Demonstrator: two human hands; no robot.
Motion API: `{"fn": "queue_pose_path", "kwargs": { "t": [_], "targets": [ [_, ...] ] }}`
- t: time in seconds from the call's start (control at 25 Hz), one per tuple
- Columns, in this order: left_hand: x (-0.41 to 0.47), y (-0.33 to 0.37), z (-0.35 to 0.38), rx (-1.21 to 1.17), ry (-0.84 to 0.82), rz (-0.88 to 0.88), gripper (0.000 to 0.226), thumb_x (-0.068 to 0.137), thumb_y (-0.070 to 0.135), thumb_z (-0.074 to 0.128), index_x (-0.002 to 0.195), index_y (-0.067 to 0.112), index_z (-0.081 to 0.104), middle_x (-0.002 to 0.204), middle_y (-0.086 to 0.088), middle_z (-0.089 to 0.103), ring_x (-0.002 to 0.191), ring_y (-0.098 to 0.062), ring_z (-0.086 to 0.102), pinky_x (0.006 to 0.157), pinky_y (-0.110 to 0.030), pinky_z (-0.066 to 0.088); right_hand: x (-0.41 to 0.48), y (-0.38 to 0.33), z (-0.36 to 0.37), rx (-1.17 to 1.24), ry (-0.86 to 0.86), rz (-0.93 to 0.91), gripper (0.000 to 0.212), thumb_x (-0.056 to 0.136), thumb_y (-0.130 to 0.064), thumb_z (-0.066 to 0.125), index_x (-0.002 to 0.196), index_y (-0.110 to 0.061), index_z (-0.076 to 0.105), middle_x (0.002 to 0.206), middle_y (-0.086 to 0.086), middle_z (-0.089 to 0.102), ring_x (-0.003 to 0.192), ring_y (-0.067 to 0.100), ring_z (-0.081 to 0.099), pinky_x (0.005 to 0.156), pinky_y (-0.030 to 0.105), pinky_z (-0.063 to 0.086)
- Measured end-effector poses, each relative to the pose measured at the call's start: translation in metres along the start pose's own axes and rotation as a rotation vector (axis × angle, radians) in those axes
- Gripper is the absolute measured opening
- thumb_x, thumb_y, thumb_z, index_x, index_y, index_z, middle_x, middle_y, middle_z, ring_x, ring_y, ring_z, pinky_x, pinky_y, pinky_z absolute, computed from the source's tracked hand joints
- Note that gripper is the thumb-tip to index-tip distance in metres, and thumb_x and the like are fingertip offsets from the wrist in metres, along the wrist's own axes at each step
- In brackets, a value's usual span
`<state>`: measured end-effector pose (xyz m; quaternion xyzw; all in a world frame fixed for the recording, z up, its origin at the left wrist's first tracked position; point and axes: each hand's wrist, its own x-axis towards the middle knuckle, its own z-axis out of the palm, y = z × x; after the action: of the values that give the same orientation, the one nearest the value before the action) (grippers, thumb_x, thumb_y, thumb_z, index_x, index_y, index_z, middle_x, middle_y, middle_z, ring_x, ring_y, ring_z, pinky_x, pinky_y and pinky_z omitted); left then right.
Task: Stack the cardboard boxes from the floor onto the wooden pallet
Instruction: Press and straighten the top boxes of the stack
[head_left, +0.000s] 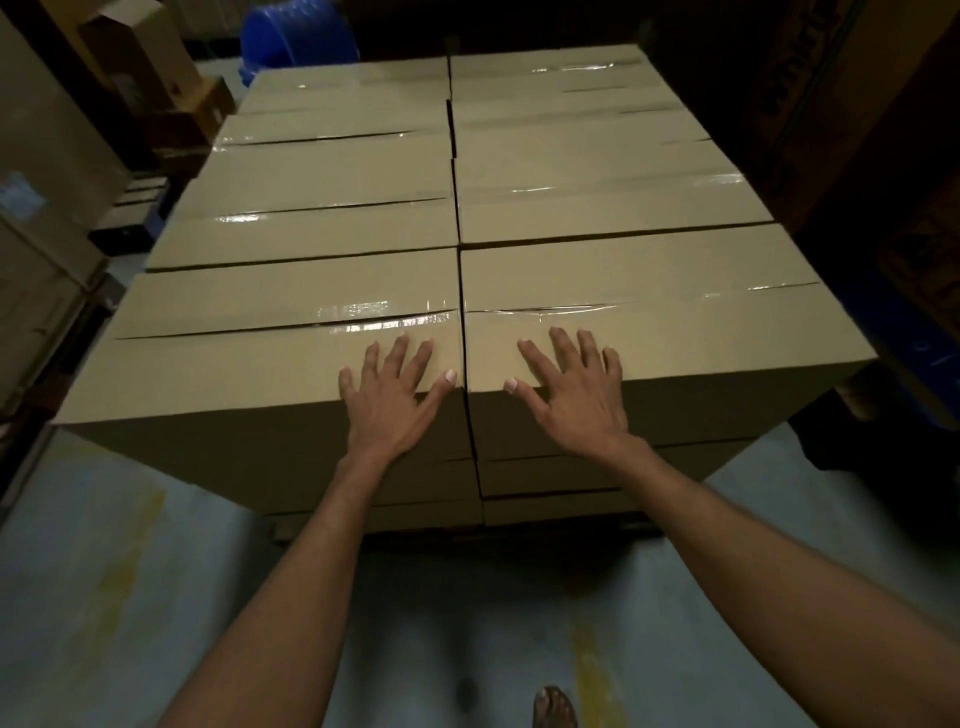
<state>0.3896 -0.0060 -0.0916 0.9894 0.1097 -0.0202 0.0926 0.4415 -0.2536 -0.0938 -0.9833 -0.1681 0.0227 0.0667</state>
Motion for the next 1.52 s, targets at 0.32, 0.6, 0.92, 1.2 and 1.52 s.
{"fn": "queue_pose_path", "kwargs": {
  "t": [0.32,0.6,0.92,1.2,1.52],
  "targets": [
    [0.007,0.002,-0.006,-0.036,-0.045,0.006,0.076,0.092,0.082,0.014,0.161,0.048,0.01,0.172,0.009,0.003,0.159,-0.028,-0.002,0.122,-0.063,0.002,0.014,0.003,0.001,0.019,-0.007,0.008,0.076,0.092,-0.084,0.006,0.16,-0.049,0.009,0.173,0.0,0.003,0.158,0.034,-0.003,0.123,0.061,0.001],
    [0.003,0.0,-0.002,-0.009,-0.041,-0.001,0.073,0.096,0.079,0.015,0.161,0.046,0.01,0.173,0.006,0.004,0.158,-0.032,-0.002,0.121,-0.064,0.003,0.011,-0.003,0.004,0.06,-0.027,0.027,0.073,0.094,-0.082,0.013,0.159,-0.051,0.011,0.173,0.0,0.003,0.158,0.034,-0.003,0.122,0.06,-0.001],
    [0.01,-0.002,-0.001,-0.053,-0.021,0.017,0.074,0.096,0.079,0.015,0.161,0.046,0.012,0.173,0.005,0.006,0.158,-0.031,-0.001,0.121,-0.064,0.002,0.014,-0.002,0.008,0.07,0.009,0.038,0.073,0.094,-0.083,0.015,0.159,-0.051,0.015,0.173,-0.001,0.005,0.158,0.033,-0.003,0.124,0.058,-0.001],
    [-0.027,0.002,0.049,-0.202,0.501,0.19,0.047,0.103,0.044,0.051,0.148,0.028,0.051,0.156,-0.002,0.044,0.145,-0.024,0.031,0.116,-0.05,0.023,-0.027,-0.007,0.042,0.063,0.375,-0.059,0.065,0.101,-0.063,0.04,0.156,-0.029,0.037,0.167,0.009,0.024,0.154,0.028,0.016,0.123,0.048,0.016],
    [-0.099,0.029,0.191,-0.576,0.269,0.048,0.027,0.103,0.022,0.057,0.129,0.019,0.065,0.127,0.0,0.065,0.115,-0.018,0.06,0.09,-0.036,0.05,-0.105,0.013,0.179,0.061,0.206,-0.127,0.075,0.085,-0.018,0.069,0.153,-0.019,0.038,0.158,0.007,0.034,0.144,0.027,0.032,0.111,0.048,0.036]
  ]
}}
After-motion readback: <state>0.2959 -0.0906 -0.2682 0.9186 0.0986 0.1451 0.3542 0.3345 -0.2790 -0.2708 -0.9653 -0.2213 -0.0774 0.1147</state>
